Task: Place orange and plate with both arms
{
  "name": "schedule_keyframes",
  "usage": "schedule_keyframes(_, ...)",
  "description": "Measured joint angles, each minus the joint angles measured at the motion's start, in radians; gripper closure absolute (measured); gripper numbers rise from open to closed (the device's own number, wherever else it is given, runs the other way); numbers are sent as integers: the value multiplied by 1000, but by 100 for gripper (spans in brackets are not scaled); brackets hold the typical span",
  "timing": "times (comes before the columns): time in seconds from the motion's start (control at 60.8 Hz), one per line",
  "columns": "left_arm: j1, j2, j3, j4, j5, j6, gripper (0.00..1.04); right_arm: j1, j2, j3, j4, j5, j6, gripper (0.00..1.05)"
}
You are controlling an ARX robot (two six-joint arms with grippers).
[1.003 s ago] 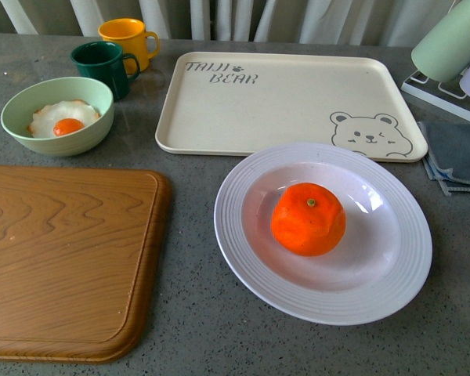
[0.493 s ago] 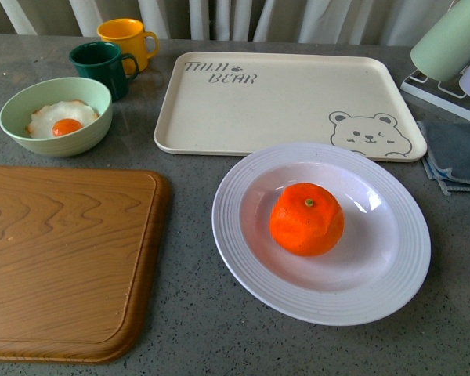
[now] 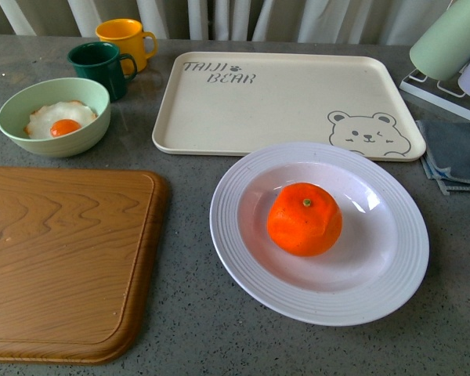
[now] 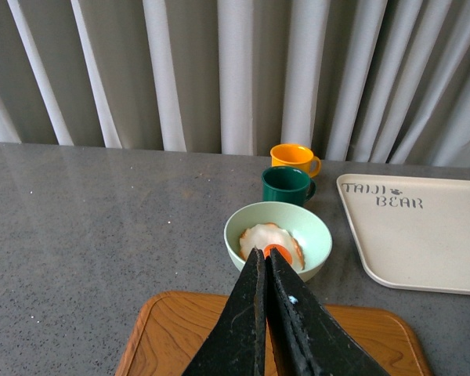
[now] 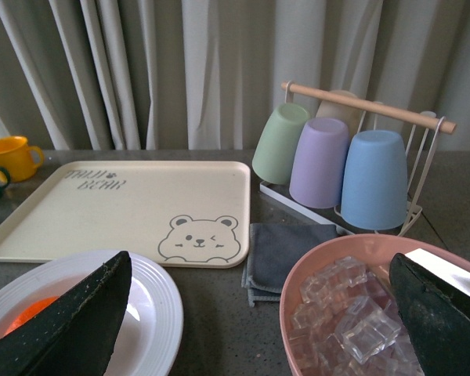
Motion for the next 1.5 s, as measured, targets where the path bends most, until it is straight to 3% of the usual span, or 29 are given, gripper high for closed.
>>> schedule_keyframes(0.69, 0, -262, 0, -257, 0, 0, 103, 0, 0, 0, 0, 0, 0, 9)
schedule_keyframes(0.772, 0, -391, 0, -420, 0, 1, 103, 0, 0, 0, 0, 0, 0, 9)
schedule_keyframes(1.118, 0, -425, 0, -438, 0, 1, 103, 0, 0, 0, 0, 0, 0, 9)
schedule_keyframes(1.2, 0, -425, 0, -438, 0, 1, 91, 0, 0, 0, 0, 0, 0, 9)
schedule_keyframes(1.496, 0, -425, 0, -438, 0, 1, 29, 0, 0, 0, 0, 0, 0, 9)
